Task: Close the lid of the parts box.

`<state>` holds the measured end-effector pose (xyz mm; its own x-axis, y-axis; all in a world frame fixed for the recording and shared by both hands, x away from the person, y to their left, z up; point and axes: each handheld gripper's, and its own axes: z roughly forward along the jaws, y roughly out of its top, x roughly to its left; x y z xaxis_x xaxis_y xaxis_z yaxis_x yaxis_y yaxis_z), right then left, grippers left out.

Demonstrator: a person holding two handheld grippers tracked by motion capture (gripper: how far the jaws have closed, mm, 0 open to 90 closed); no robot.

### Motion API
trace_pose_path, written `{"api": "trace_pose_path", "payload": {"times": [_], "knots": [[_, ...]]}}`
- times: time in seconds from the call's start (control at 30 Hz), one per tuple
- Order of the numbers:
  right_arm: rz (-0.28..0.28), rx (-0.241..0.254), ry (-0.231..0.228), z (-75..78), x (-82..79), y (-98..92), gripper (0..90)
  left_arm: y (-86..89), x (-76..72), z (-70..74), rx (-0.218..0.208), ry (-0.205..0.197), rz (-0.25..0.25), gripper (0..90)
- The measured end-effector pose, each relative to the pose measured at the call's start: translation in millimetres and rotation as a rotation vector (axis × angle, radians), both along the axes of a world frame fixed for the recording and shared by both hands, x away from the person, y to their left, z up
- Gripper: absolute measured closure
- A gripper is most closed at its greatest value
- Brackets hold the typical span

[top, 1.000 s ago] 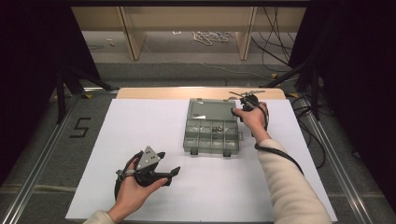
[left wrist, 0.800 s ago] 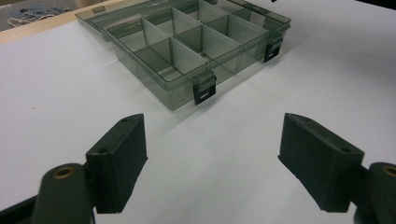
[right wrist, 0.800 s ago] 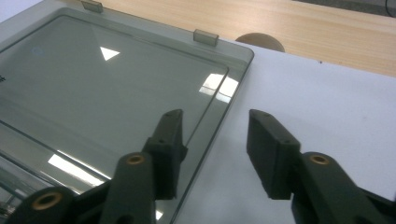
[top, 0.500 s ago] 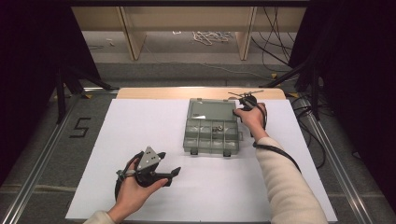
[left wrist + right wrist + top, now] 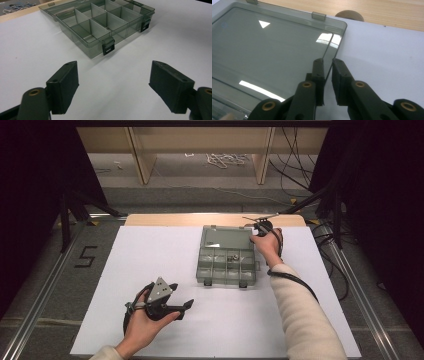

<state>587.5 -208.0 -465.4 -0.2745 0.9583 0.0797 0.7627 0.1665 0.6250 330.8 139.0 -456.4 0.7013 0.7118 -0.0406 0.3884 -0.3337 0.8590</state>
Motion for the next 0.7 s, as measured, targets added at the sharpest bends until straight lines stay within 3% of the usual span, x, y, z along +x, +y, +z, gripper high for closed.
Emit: {"api": "trace_pose_path", "payload": {"times": [0.17, 0.27, 0.3, 0.57, 0.7], "knots": [[-0.012, -0.023, -0.004, 0.6, 1.0, 3.4, 82.9, -1.0, -0.5, -0.9, -0.013, 0.012, 0.009, 22.8], [-0.056, -0.019, 0.020, 2.8, 0.5, 8.4, 84.1, 0.2, 0.8, -0.9, -0.001, 0.002, 0.000, 22.8], [-0.049, -0.033, 0.003, 2.3, 0.7, 7.4, 84.6, 0.5, 1.4, -1.0, -0.001, 0.005, -0.005, 22.8], [-0.133, 0.007, 0.019, 6.0, -2.4, 14.2, 87.3, 1.5, 3.7, -1.3, -0.012, 0.009, 0.009, 22.8], [-0.152, 0.037, -0.010, 9.8, -5.7, 14.7, 88.2, 3.5, 13.0, -1.7, -0.020, 0.024, 0.033, 22.9]]}}
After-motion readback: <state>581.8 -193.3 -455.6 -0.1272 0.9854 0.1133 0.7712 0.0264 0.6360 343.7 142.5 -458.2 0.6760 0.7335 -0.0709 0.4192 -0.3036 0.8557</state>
